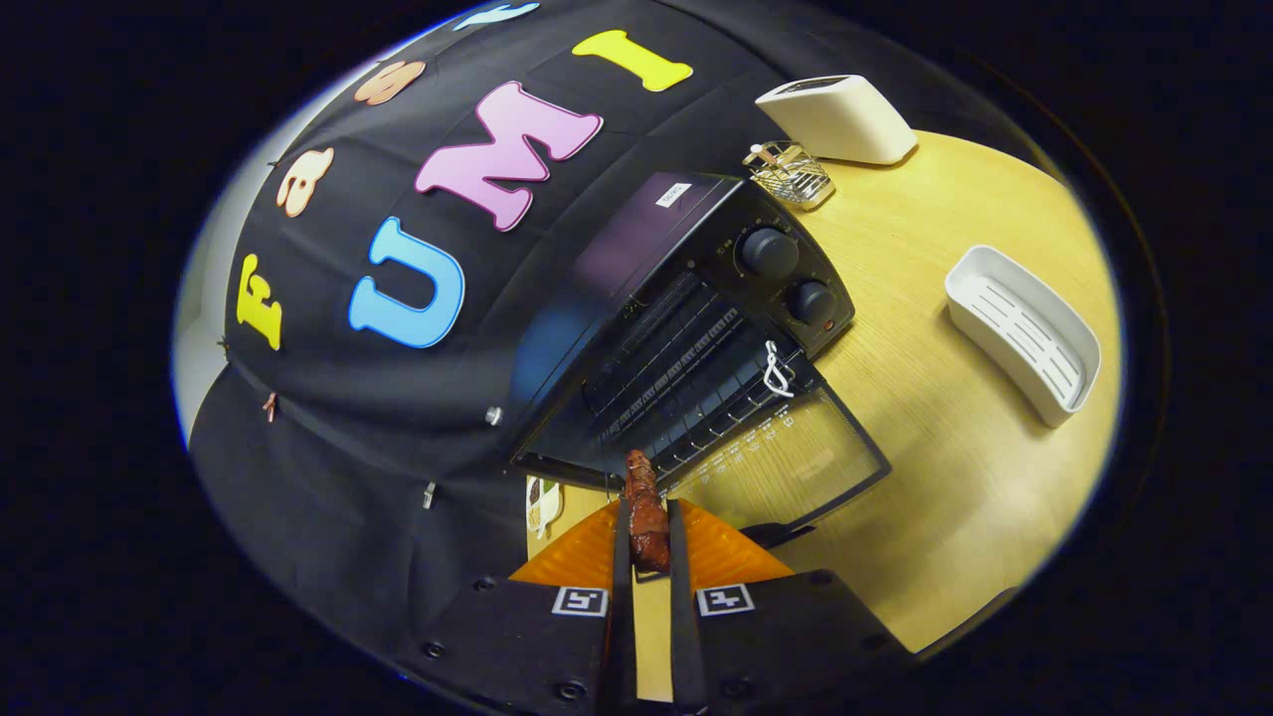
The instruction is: Open the toaster oven, put the food inside, and close the toaster oven door.
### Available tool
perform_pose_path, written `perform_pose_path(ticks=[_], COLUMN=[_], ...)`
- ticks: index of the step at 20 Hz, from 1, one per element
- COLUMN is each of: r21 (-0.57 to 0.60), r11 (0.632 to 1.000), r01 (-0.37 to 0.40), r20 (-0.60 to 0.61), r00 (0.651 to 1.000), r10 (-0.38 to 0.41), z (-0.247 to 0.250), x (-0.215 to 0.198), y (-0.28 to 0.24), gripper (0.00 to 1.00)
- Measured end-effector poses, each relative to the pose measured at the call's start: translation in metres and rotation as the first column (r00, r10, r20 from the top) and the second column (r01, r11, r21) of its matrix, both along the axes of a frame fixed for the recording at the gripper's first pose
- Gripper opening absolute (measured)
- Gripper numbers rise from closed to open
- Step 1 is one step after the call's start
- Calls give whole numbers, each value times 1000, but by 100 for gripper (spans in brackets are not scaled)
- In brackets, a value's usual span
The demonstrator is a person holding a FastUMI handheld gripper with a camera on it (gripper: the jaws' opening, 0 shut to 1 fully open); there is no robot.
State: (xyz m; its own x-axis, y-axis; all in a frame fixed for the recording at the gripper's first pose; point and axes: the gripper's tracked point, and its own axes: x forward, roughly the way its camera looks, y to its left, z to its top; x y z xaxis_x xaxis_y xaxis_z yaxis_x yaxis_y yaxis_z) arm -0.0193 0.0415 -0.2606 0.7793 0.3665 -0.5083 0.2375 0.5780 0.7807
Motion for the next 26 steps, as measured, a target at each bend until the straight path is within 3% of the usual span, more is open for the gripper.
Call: perform_pose_path(ticks=[5,11,15,22,26], r21=[66,176,182,154,105], r11=[992,952,939,925,923], r01=[107,250,290,347,371], r20=[42,26,-31,-129,-186], r00=[993,966,957,935,919], r10=[-110,-258,-289,-329,-348], z=[-4,-26,-50,-66,-72], x=[42,105,133,143,135], y=[11,2,-7,-10,-17], gripper=[18,18,18,19,34])
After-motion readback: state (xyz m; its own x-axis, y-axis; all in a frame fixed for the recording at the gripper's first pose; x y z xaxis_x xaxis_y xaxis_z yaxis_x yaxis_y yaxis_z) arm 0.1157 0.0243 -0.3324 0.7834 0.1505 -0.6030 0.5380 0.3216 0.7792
